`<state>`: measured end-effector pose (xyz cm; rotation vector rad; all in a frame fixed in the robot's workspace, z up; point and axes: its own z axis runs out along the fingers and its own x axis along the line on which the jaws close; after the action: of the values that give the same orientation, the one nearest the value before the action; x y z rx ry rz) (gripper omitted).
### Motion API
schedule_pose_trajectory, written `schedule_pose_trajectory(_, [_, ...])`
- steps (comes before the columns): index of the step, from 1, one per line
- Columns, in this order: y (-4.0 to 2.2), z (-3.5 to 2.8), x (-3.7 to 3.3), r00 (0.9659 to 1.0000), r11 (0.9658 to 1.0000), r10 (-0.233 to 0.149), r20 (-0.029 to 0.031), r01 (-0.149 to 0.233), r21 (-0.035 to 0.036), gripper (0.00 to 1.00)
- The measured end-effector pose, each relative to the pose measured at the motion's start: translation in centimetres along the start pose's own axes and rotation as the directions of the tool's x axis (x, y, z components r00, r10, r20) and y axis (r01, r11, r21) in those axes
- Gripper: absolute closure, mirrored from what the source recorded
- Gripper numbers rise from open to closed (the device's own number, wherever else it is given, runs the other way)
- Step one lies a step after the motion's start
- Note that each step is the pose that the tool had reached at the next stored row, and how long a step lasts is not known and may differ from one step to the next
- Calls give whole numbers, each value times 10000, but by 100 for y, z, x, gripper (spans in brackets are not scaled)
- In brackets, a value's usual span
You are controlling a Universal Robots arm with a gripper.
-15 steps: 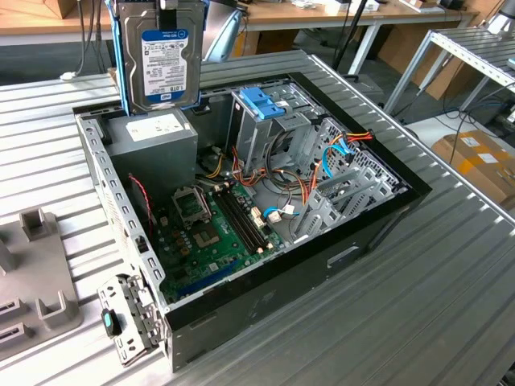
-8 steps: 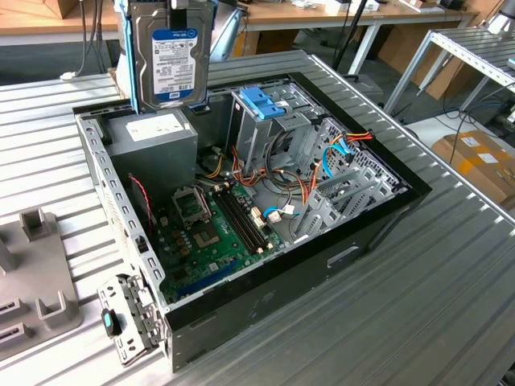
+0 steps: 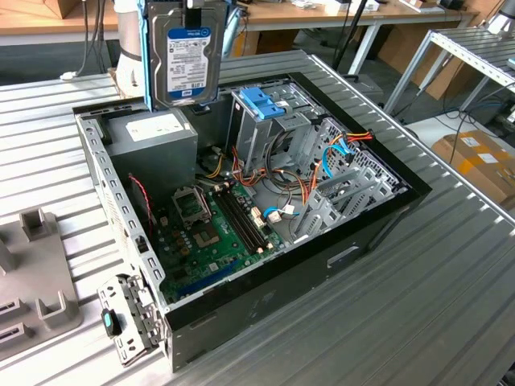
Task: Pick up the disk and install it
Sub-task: 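Pick up the disk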
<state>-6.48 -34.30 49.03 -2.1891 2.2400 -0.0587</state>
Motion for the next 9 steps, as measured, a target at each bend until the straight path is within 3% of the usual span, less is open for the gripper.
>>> schedule_pose_trajectory(9, [-222, 7, -5, 10000, 10000, 0, 0, 0, 0, 65])
